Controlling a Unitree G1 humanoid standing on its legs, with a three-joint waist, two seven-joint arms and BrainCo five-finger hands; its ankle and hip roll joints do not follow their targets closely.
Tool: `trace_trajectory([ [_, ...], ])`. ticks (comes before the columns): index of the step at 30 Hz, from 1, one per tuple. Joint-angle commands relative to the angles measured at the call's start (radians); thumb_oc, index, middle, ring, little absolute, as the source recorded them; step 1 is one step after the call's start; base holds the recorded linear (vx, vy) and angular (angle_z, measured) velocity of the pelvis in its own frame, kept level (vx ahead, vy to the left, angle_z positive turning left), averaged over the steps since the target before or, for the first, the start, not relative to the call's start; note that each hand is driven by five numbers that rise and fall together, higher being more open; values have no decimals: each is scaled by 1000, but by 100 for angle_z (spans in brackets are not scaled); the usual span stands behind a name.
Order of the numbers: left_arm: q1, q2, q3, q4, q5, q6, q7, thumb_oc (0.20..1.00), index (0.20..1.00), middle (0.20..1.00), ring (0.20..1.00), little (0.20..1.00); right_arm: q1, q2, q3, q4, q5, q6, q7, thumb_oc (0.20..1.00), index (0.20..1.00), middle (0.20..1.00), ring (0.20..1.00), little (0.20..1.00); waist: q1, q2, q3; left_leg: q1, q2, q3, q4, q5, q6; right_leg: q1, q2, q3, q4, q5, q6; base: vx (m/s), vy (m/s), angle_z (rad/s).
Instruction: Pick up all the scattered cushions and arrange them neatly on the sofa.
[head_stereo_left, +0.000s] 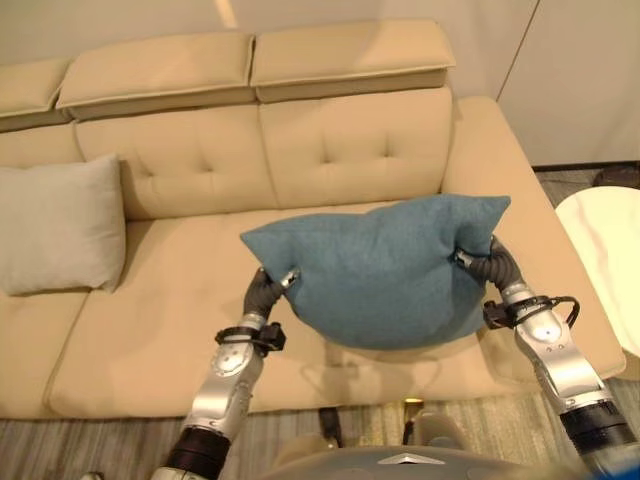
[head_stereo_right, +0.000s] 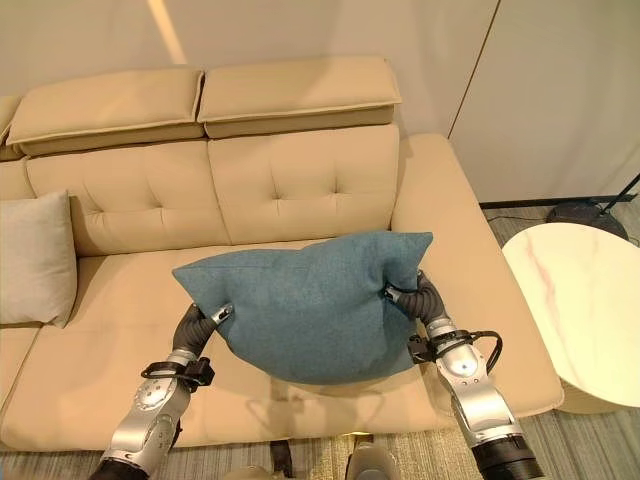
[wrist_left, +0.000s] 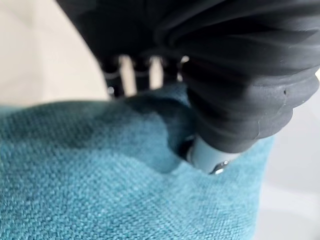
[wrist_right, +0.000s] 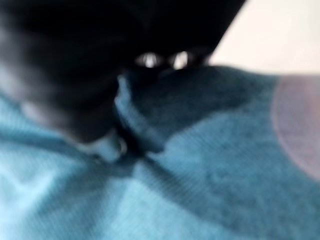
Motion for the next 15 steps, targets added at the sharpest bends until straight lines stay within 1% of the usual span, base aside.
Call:
trace_trajectory([
  [1, -72, 39, -13, -104, 54, -88, -33, 200, 200, 200, 200, 200, -115, 57, 12, -110, 12, -139, -12, 200, 200, 200, 200, 200, 8, -92, -50, 58, 26, 20, -10, -40, -81, 157, -66, -31, -234, 126, 115, 11, -6, 5],
  [6, -123, 52, -4, -112, 71, -100, 3, 200, 200, 200, 200, 200, -189, 51, 30, -85, 11, -142, -44, 200, 200, 200, 200, 200, 20, -104, -47, 55, 33, 15, -11, -41, -88, 159, -61, -39, -243, 120, 112, 26, -21, 10],
  [11, -297, 99, -24, -74, 96, -124, 76, 200, 200, 200, 200, 200, -357, 36, 82, -19, 28, -142, -92, 200, 200, 200, 200, 200, 29, -117, -33, 36, 41, 13, -10, -37, -96, 142, -57, -44, -241, 117, 109, -9, -25, 5],
  [12, -301, 99, -24, -72, 96, -125, 76, 200, 200, 200, 200, 200, -361, 36, 83, -16, 28, -143, -92, 200, 200, 200, 200, 200, 29, -117, -30, 35, 41, 13, -10, -37, -96, 141, -58, -44, -241, 117, 109, -57, -20, 1],
  [13, -360, 110, -34, -51, 94, -132, 98, 200, 200, 200, 200, 200, -415, 30, 101, 7, 33, -142, -105, 200, 200, 200, 200, 200, 31, -119, -21, 21, 43, 12, -9, -34, -98, 128, -56, -43, -239, 118, 108, -128, -31, 7],
  [14, -478, 135, -64, -15, 94, -144, 132, 200, 200, 200, 200, 200, -514, 14, 131, 56, 34, -141, -131, 200, 200, 200, 200, 200, 37, -122, -3, -9, 46, 9, -4, -26, -102, 100, -56, -43, -235, 121, 107, -146, -35, 11],
  [15, -521, 154, -78, 2, 103, -143, 140, 200, 200, 200, 200, 200, -553, 0, 145, 77, 33, -137, -141, 200, 200, 200, 200, 200, 38, -122, 2, -19, 48, 8, -1, -24, -103, 89, -55, -42, -233, 123, 106, -141, -25, 14],
])
